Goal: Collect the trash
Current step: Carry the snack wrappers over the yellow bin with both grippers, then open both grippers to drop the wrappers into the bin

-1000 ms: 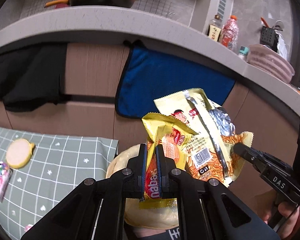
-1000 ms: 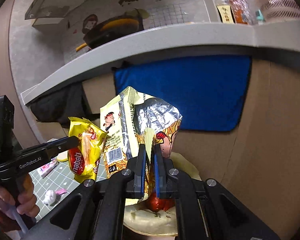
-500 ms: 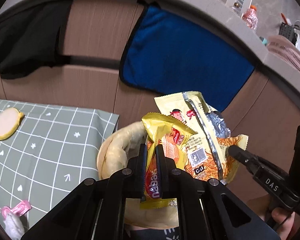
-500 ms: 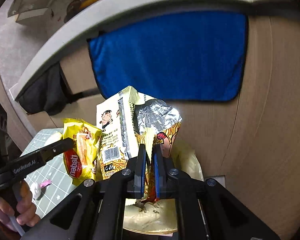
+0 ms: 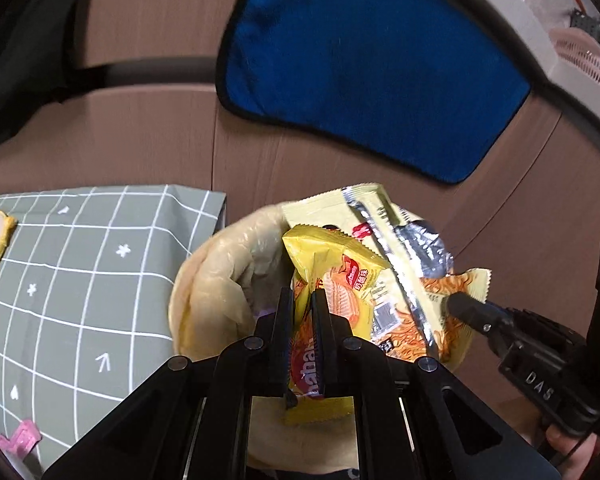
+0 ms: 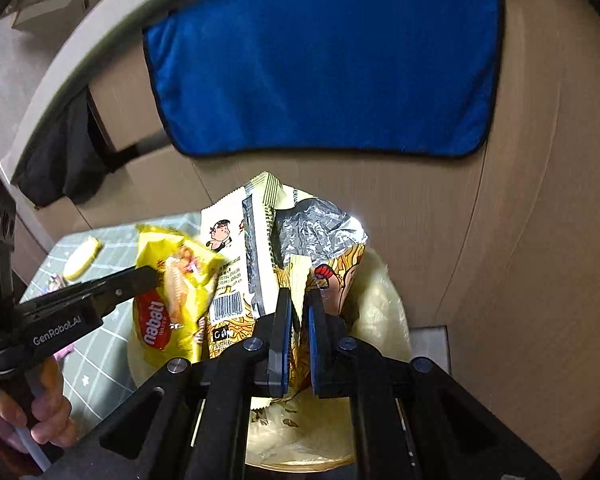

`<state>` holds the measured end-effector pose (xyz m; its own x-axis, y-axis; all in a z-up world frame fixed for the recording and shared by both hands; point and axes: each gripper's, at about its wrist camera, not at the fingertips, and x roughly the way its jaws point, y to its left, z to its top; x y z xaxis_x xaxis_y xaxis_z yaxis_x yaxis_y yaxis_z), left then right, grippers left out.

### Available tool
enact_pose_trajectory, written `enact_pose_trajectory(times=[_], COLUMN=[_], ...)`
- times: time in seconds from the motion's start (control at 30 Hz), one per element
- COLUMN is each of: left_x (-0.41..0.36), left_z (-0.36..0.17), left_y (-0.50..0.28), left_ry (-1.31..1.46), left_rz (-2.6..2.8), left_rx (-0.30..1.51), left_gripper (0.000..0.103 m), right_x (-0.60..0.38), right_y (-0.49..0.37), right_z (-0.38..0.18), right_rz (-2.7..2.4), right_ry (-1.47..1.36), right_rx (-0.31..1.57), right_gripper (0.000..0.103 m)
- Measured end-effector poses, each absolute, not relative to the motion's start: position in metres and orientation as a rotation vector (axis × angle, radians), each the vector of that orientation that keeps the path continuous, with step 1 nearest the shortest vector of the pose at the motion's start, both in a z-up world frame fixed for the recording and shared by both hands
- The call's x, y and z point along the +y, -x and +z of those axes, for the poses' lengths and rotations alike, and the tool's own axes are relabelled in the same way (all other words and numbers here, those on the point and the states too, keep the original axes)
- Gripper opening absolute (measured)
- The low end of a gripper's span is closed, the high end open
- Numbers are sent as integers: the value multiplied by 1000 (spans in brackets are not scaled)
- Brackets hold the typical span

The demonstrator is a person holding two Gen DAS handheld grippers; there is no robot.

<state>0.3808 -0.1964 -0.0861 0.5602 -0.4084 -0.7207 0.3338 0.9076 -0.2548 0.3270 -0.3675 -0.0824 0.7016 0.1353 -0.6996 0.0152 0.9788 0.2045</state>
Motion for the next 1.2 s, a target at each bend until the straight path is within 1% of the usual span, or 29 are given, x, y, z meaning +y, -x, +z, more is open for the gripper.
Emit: enact_pose_trajectory(times=[0.2, 0.33, 0.4, 0.43, 0.5, 0.57, 0.6, 0.63, 1.0, 1.13, 1.17, 1.2], left_x=[-208, -210, -208, -206, -203, -199, -197, -193, -131, -101, -94, -84], left_z=[-102, -108, -109, -109, -108, -106, -104, -101, -63, -43, -36, -27], left_y=[-393, -396, -397, -397, -397, -396, -395, -394, -369, -354, -349, -343], left_ry=[66, 58, 76, 94, 113, 121, 122, 125, 210, 216, 212, 207], left_rz=[-457, -464, -489, -517, -544, -550, -544, -533, -451, -421, -411, -402], left_rx=[942, 951, 951, 959, 972, 964, 953, 942, 885, 824, 803, 772], left_gripper=[9, 9, 13, 15, 28, 37, 41, 42, 42, 42, 42, 43], right_x=[-357, -354, -354, -355, -355, -354, -357, -356, -327, -325, -327, -329], right_y=[-345, -358, -362, -363, -366, -368, -366, -366, -378, -376, -374, -373], right_z=[-101, -110, -111, -112, -114, -116, -117, -118, -126, -124, -122, -120], right_rz=[80, 73, 65, 60, 52, 44, 43, 42, 37, 22, 14, 8], right_ry=[-163, -158, -159, -156, -155, -156, -157, -157, -41, -71, -87, -96], right_rx=[871, 897, 901, 901, 904, 908, 909, 910, 989, 993, 992, 988], right_gripper=[8, 8, 8, 8, 8, 8, 8, 8, 8, 8, 11, 17])
